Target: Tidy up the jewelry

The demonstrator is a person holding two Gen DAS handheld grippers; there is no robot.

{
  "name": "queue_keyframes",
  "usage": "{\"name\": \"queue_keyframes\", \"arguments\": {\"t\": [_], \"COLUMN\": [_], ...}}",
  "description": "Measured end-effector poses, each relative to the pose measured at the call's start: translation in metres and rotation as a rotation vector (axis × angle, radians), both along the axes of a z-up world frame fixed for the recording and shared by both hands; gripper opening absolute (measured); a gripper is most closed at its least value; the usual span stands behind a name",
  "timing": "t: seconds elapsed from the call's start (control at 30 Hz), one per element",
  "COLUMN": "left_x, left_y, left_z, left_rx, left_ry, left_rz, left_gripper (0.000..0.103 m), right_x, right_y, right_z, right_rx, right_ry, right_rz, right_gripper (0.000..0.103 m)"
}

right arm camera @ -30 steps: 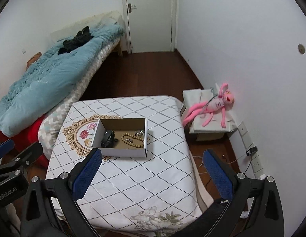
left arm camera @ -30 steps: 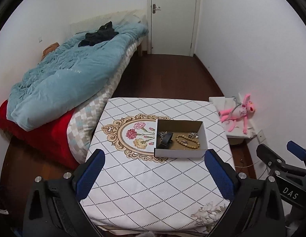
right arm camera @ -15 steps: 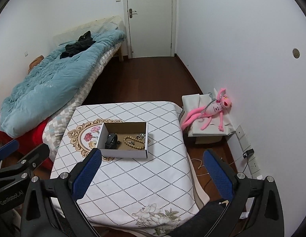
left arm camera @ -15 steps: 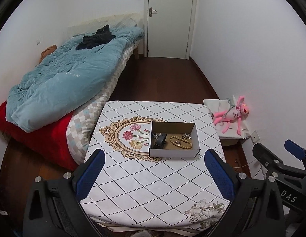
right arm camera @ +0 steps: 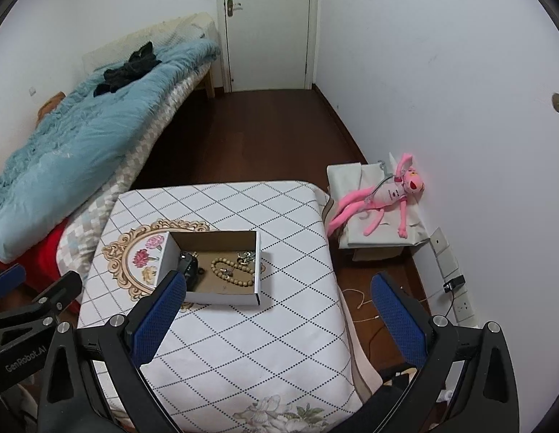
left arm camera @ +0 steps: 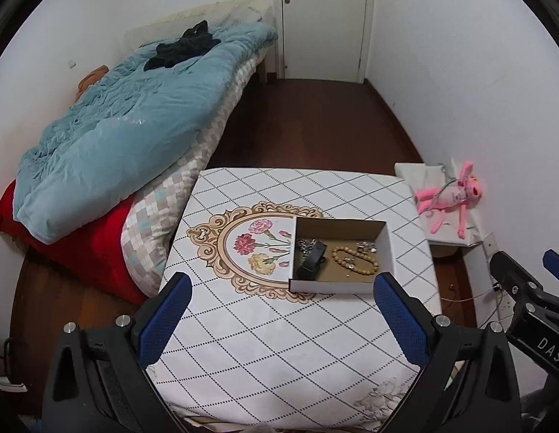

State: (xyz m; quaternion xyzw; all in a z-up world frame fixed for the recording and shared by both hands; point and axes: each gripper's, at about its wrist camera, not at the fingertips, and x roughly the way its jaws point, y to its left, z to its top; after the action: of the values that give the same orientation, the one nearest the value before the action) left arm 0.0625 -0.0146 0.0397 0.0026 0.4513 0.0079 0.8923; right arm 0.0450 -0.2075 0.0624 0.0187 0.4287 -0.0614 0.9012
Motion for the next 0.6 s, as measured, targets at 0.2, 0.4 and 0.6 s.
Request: {"name": "queue_keyframes", "arguments": {"t": [0.2, 0.4, 0.6], "left_x": [0.016, 0.022, 0.025], "left_y": [0.005, 0.007, 0.007], "left_z": [-0.017, -0.029, -0.033], "left_rx": [0.011, 0.006, 0.0], "left_ry": [0.042, 0.073, 0.083], "left_rz": [0.017, 0.018, 0.013], "left_gripper": [0.103, 0.103, 0.103], "right_x": [0.022, 0.033, 0.036], "right_y": [0.001, 0.002, 0.004], "right_z": [-0.022, -0.037, -0.043], "right_rx": [-0.011, -0.011, -0.019], "right_ry": [0.054, 0.094, 0.119], "right_rz": [-0.005, -0.002, 0.013], "right_gripper": [0.103, 0.103, 0.103]}}
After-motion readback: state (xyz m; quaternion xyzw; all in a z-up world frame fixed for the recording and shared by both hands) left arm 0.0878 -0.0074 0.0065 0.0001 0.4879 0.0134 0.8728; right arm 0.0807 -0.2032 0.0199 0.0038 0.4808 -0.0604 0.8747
